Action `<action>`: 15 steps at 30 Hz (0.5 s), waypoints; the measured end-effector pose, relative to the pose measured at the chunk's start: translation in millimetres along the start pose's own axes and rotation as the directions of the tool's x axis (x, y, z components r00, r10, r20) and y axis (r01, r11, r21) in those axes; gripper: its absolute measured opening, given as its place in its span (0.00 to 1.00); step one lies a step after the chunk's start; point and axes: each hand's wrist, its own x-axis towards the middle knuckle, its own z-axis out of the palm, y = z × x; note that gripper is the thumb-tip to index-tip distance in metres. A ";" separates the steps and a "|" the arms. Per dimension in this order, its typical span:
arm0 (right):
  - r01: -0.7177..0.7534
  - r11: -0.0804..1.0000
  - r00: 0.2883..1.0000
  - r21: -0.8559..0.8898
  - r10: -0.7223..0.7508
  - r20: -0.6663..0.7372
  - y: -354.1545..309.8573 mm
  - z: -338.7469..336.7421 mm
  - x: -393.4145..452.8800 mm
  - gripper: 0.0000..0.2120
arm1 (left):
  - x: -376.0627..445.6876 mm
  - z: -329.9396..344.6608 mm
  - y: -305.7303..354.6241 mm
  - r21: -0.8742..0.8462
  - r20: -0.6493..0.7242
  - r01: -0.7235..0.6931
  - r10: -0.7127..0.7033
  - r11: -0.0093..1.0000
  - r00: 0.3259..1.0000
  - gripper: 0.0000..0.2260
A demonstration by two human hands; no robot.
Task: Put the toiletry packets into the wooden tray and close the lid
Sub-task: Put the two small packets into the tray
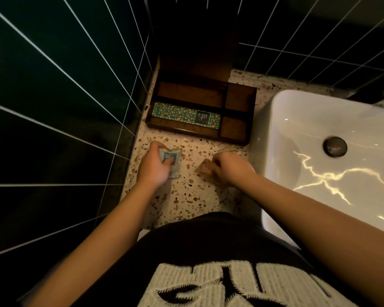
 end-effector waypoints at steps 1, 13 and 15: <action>0.011 0.999 1.000 0.036 -0.011 -0.022 -0.7 -6.7 0.7 0.08 | 1.8 -2.7 3.8 -0.024 -0.012 -0.009 0.009 1.000 1.000 0.15; 0.070 0.978 0.941 0.198 0.001 -0.338 -22.4 -81.9 61.2 0.16 | 78.5 -39.8 73.9 -0.059 -0.130 -0.212 0.203 0.976 0.971 0.17; 0.066 0.989 0.936 0.135 -0.014 -0.352 -24.1 -84.0 77.6 0.16 | 92.0 -39.6 78.0 0.000 -0.114 -0.211 0.210 0.977 0.971 0.15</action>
